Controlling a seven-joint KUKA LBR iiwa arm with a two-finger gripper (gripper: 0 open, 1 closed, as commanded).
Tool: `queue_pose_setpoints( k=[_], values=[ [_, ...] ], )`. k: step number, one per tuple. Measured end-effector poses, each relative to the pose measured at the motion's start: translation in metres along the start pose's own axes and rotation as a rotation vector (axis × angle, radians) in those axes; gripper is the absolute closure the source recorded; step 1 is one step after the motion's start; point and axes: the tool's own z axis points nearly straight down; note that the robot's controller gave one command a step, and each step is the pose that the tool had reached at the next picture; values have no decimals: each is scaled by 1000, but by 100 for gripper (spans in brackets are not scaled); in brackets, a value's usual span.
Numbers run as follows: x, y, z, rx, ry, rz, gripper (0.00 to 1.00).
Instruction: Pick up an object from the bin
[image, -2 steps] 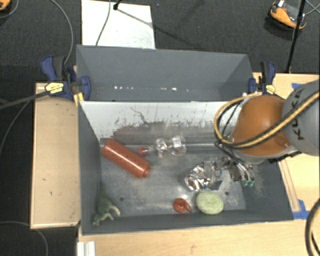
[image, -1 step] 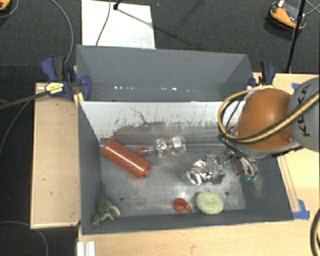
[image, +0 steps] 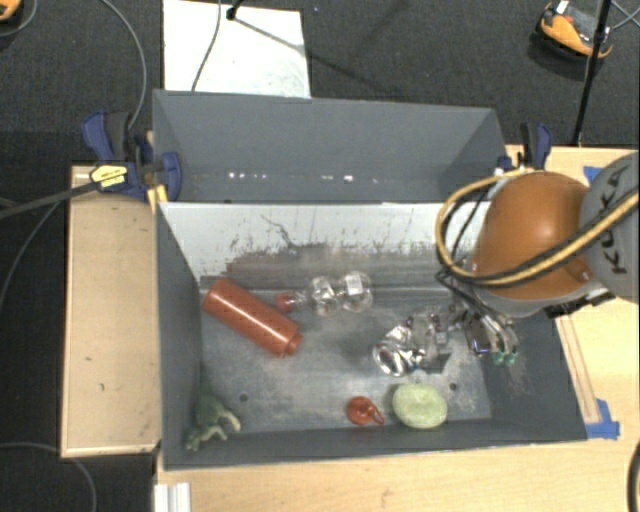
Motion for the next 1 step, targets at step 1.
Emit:
queue_pose_setpoints(
  k=[1],
  values=[
    [-14, 6, -63, 2, -15, -11, 100]
  ],
)
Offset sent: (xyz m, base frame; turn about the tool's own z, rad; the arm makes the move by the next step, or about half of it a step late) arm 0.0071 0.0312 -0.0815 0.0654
